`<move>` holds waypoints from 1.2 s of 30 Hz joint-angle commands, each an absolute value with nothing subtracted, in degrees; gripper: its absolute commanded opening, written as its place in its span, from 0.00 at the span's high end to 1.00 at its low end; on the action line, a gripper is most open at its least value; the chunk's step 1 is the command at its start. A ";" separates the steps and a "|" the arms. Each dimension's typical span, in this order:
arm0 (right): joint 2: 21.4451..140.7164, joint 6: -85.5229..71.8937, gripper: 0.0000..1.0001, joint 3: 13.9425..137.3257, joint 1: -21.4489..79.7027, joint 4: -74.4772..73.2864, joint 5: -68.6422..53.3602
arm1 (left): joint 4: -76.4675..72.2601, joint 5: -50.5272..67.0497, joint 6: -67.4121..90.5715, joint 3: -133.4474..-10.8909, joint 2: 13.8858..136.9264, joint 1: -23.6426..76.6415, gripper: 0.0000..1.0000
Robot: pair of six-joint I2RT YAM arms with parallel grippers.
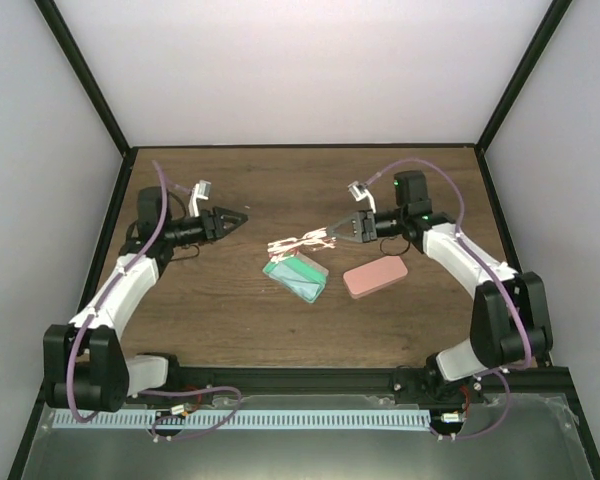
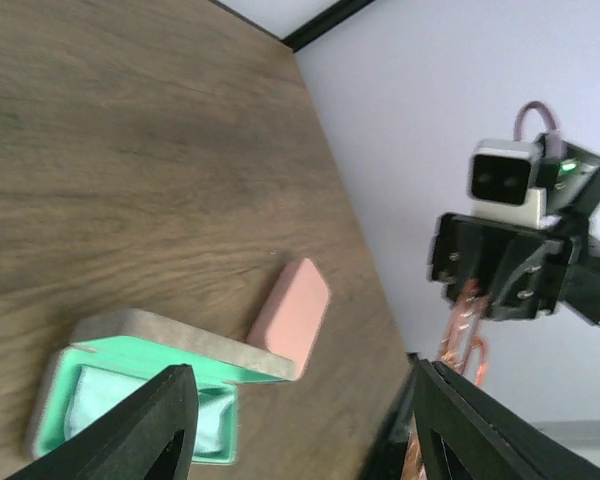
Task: Organize the sunglasses
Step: Place the sunglasses in the sunglasses case.
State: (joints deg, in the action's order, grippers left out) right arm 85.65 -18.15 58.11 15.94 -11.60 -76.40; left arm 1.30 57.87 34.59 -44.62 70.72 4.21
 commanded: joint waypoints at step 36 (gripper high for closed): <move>72.05 -27.64 0.99 55.65 0.78 -7.12 -70.72 | 4.49 28.42 26.63 -45.65 101.82 45.70 0.53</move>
